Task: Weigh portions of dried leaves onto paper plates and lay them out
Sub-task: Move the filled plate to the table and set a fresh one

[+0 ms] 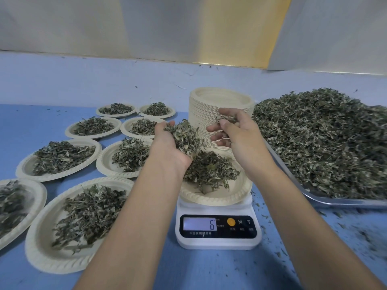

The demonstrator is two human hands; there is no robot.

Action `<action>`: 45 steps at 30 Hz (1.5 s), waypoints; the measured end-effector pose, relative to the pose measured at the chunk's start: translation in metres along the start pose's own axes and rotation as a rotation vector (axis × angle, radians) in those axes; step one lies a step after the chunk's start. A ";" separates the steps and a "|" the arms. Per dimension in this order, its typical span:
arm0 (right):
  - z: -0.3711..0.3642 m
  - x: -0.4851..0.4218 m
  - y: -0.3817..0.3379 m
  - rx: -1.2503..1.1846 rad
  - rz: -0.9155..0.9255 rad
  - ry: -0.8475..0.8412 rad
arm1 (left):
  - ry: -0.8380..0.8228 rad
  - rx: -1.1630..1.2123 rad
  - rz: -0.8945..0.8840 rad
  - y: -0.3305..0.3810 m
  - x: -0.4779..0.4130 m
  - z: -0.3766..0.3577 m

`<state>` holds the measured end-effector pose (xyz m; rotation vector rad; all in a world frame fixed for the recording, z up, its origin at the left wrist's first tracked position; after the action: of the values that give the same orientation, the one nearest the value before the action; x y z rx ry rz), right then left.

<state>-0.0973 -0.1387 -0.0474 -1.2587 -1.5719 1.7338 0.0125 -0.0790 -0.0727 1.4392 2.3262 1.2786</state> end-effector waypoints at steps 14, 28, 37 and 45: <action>0.000 -0.003 0.015 0.158 -0.038 -0.136 | 0.018 -0.002 0.003 0.002 0.001 0.003; 0.001 -0.001 0.015 0.176 -0.033 -0.124 | 0.026 0.033 0.007 0.001 -0.002 0.006; -0.004 -0.001 0.016 0.085 -0.052 -0.219 | 0.035 0.014 0.019 -0.002 -0.008 0.008; -0.006 0.002 0.007 0.168 0.082 -0.184 | 0.086 0.023 0.014 -0.007 -0.015 0.007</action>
<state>-0.0917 -0.1361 -0.0538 -1.1235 -1.4537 2.0379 0.0185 -0.0879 -0.0866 1.4368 2.3975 1.3472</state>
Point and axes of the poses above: each hand's wrist, its own x-axis away from the middle knuckle, its own z-axis out of the back of the hand, y = z × x, the point moved 5 cm from there along -x, towards the middle knuckle, and after that the axes turned 7 degrees about -x, right-handed, at the moved point
